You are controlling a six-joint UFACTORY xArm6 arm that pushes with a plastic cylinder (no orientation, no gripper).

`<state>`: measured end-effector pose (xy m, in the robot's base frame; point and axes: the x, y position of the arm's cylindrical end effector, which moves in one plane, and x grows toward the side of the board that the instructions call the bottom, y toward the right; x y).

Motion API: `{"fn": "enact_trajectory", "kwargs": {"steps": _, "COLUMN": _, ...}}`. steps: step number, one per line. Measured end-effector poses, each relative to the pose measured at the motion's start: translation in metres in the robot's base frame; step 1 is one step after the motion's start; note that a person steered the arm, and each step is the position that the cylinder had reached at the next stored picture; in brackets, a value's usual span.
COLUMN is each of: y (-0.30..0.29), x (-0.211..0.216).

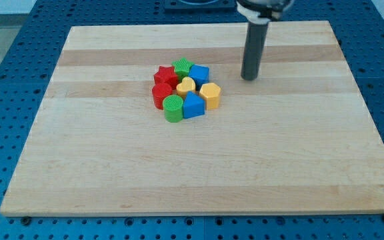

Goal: Point at the green star

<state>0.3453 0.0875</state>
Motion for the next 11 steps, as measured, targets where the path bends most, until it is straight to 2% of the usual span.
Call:
{"fn": "enact_trajectory", "kwargs": {"steps": 1, "y": -0.005, "x": 0.000}}
{"fn": "enact_trajectory", "kwargs": {"steps": 2, "y": -0.022, "x": -0.022}}
{"fn": "enact_trajectory", "kwargs": {"steps": 7, "y": -0.080, "x": -0.022}}
{"fn": "enact_trajectory", "kwargs": {"steps": 11, "y": -0.092, "x": -0.015}}
